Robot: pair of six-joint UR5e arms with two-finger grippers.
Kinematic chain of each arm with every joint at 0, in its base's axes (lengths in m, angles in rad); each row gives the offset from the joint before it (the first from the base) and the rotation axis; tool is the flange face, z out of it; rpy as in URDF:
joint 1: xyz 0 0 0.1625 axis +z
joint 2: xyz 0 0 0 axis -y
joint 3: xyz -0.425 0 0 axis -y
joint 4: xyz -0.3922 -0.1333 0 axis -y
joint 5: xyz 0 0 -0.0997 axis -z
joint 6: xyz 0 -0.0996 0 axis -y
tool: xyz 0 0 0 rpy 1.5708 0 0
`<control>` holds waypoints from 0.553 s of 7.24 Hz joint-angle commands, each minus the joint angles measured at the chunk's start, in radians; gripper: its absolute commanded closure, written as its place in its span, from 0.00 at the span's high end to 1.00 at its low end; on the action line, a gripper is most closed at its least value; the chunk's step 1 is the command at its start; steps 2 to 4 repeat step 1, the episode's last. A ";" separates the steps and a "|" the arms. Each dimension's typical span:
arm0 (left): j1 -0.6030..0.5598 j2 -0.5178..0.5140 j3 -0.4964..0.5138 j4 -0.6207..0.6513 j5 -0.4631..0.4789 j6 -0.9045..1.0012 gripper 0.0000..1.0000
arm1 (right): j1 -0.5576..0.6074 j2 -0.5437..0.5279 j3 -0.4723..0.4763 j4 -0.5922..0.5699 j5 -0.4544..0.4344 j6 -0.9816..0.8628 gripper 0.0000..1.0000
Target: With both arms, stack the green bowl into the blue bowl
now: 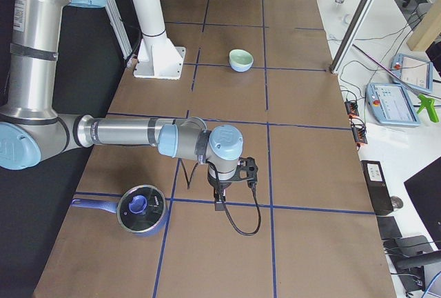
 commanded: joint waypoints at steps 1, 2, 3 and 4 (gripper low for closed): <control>0.001 0.000 -0.001 0.000 0.000 0.000 1.00 | -0.005 0.000 -0.001 0.000 0.009 0.000 1.00; 0.001 0.000 -0.001 0.000 0.000 0.000 1.00 | -0.005 0.000 -0.001 0.000 0.009 0.000 1.00; 0.001 0.000 -0.001 0.000 0.000 0.000 1.00 | -0.005 0.000 -0.001 0.000 0.009 0.000 1.00; 0.001 0.000 -0.001 0.000 0.000 0.000 1.00 | -0.005 0.000 -0.001 0.000 0.009 0.000 1.00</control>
